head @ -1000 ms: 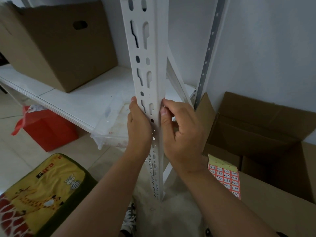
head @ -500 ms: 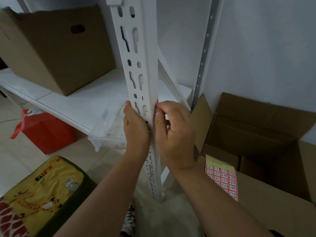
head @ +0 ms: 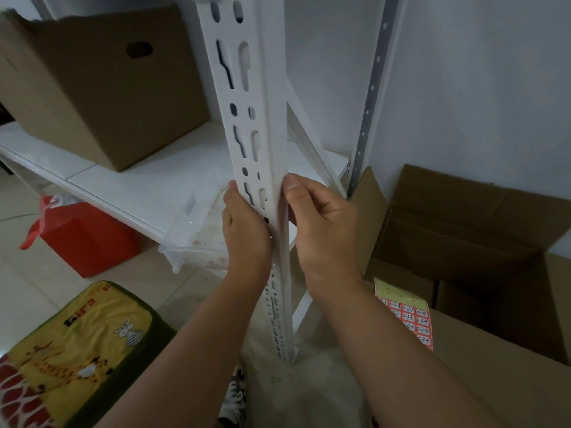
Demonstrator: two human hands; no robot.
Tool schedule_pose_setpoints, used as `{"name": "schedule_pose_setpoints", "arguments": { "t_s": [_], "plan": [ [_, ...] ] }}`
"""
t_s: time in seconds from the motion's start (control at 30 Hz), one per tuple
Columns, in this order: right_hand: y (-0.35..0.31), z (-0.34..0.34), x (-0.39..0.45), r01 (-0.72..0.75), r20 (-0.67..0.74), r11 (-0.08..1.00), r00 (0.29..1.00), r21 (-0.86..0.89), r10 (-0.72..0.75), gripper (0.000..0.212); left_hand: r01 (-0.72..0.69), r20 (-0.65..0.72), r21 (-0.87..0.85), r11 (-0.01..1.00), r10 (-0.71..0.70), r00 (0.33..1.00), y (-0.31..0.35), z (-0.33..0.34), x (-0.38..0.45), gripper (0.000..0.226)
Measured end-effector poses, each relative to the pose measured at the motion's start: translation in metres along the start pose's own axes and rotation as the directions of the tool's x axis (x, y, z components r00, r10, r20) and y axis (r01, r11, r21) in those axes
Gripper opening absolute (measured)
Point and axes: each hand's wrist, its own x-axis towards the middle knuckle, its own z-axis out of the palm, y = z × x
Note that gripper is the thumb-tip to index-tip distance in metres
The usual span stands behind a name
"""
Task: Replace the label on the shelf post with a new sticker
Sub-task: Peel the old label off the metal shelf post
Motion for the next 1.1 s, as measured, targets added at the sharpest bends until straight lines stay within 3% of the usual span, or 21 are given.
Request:
{"name": "schedule_pose_setpoints", "arguments": {
  "t_s": [0.27,0.43,0.7,1.1],
  "plan": [
    [-0.003,0.004,0.0,-0.015,-0.053,0.998,0.998,0.053,0.018,0.031,-0.039,-0.035,-0.049,0.998,0.037,0.999,-0.007,0.004,0.004,0.044],
    [-0.004,0.01,-0.003,0.007,-0.103,1.0,0.995,0.014,-0.005,0.022,-0.036,-0.057,-0.067,0.997,0.033,0.998,-0.007,0.005,0.003,0.044],
    [-0.001,0.01,-0.002,0.013,-0.128,1.0,0.992,0.012,-0.011,0.026,-0.065,-0.038,-0.06,0.996,0.063,0.997,-0.007,0.003,0.002,0.045],
    [0.004,0.003,-0.003,0.116,-0.044,0.989,0.992,-0.092,-0.12,0.015,-0.076,-0.001,-0.059,0.995,0.076,0.997,-0.011,0.002,0.007,0.05]
  ]
}}
